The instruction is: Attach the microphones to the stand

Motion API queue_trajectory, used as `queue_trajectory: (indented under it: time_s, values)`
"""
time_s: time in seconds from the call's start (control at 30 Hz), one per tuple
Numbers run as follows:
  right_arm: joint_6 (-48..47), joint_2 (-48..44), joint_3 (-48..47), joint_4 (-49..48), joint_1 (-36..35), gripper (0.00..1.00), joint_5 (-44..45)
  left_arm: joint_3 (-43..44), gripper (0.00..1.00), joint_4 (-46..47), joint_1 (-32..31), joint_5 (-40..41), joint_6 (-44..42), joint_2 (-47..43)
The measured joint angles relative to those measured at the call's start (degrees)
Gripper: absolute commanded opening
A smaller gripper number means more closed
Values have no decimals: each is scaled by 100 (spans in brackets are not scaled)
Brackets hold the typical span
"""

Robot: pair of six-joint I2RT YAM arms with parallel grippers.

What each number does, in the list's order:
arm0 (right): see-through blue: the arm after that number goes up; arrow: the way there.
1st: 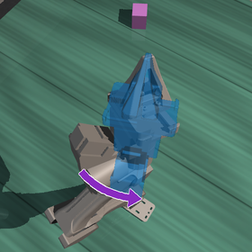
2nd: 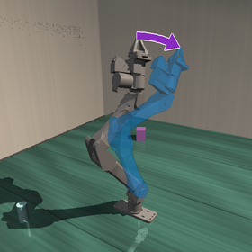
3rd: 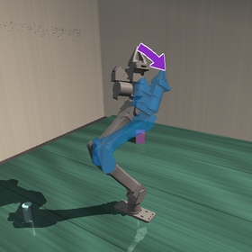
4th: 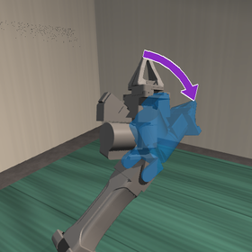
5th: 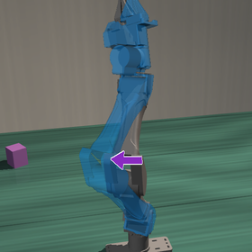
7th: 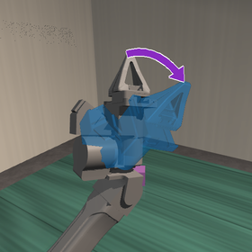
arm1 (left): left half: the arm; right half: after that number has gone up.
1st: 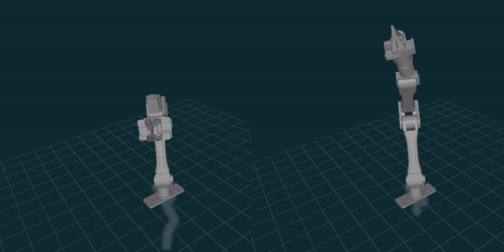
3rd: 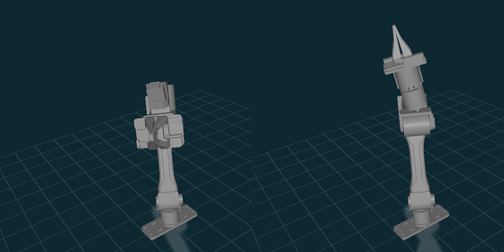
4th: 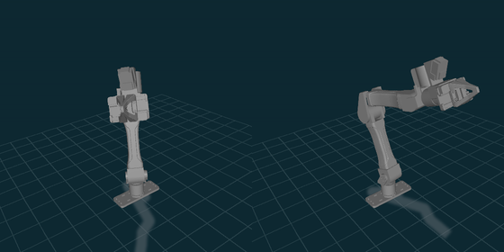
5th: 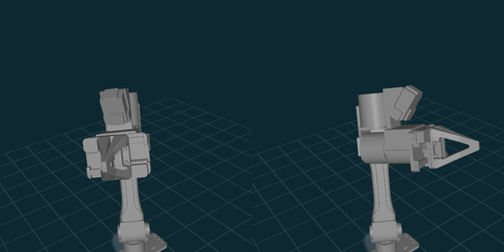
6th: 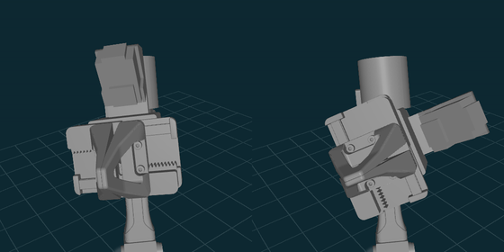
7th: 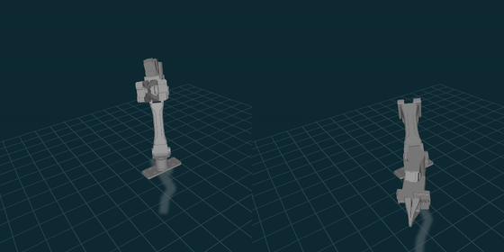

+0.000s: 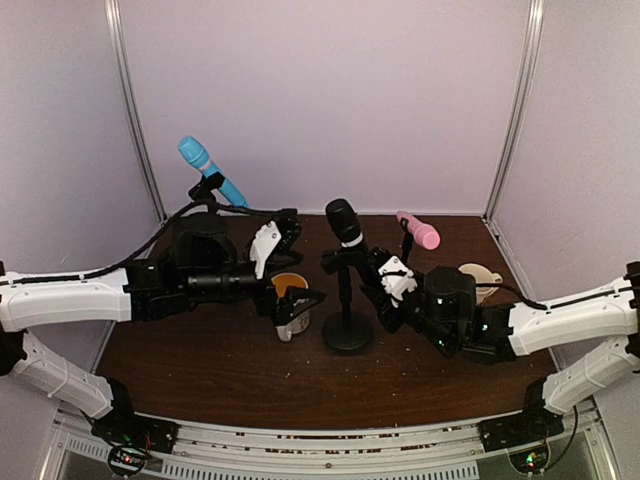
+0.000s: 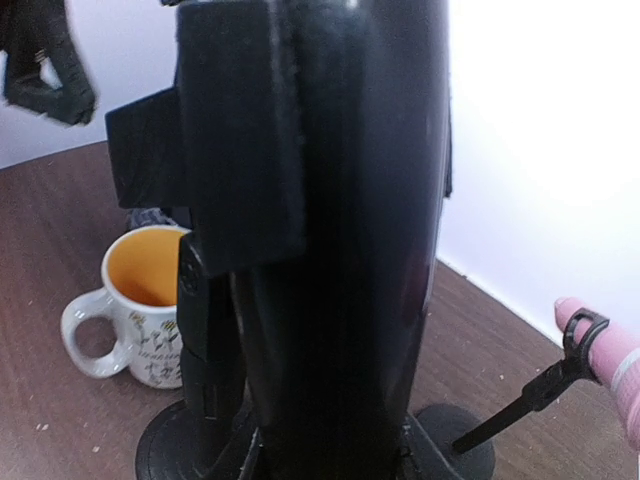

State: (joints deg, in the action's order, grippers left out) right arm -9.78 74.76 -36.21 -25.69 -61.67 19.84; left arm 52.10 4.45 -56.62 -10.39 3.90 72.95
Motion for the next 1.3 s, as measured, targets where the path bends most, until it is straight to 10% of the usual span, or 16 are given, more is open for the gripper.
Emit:
queue_trajectory:
  time_s: [0.4, 0.77, 1.3]
  values:
    - [-258, 2114, -1335, -1152, 601, 5, 732, -216, 98, -671, 0, 525, 57, -667]
    - [-17, 2409, -1349, -968, 614, 64, 942, -356, 98, -1093, 0, 1143, 50, -922]
    - [1567, 249, -678, 1547, -192, 100, 1027, -621, 98, -1368, 4, 2629, 452, -1169]
